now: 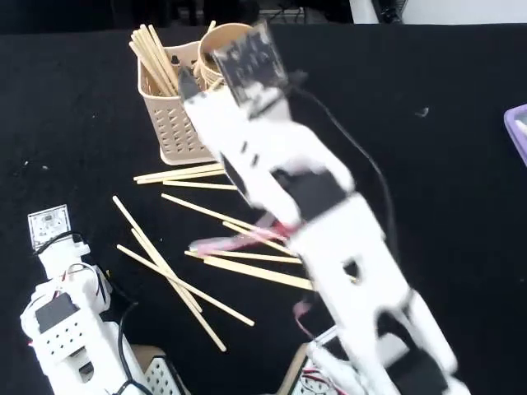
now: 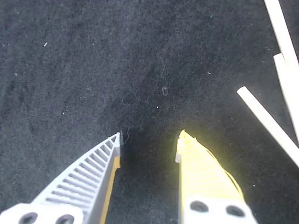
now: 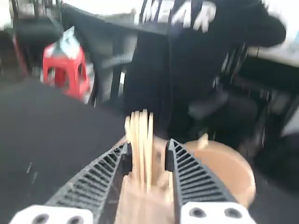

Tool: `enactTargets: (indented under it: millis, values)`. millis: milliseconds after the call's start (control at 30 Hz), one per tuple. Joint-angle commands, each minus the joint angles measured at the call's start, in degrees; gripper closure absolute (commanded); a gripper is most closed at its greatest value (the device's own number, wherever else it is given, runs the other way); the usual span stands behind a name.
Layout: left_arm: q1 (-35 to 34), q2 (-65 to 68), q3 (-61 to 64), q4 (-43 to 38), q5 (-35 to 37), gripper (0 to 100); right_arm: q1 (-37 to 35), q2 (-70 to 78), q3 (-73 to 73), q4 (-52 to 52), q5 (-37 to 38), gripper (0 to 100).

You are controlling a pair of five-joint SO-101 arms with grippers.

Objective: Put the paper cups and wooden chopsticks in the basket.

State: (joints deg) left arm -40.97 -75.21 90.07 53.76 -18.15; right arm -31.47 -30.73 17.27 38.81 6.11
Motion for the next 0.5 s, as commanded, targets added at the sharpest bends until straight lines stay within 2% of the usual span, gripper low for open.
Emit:
enactTargets:
  millis: [0, 100, 267, 467]
  values:
    - [0.5, -0.2, -0.6, -0.2, -0.4, 80, -0.8, -9.5, 6.1, 20.2, 6.5, 86.8]
    - [0.5, -0.2, -0.6, -0.2, -0.4, 80, -0.9, -9.5, 18.5, 25.9, 14.9, 86.4]
    - [0.6, -0.2, -0.6, -0.2, -0.4, 80, -1.0, -5.6, 38.6, 18.5, 25.3, 86.4]
    - [0.3, -0.2, -0.6, -0.2, -0.4, 80, -0.2, -0.4, 42.7, 17.1, 30.1, 86.4]
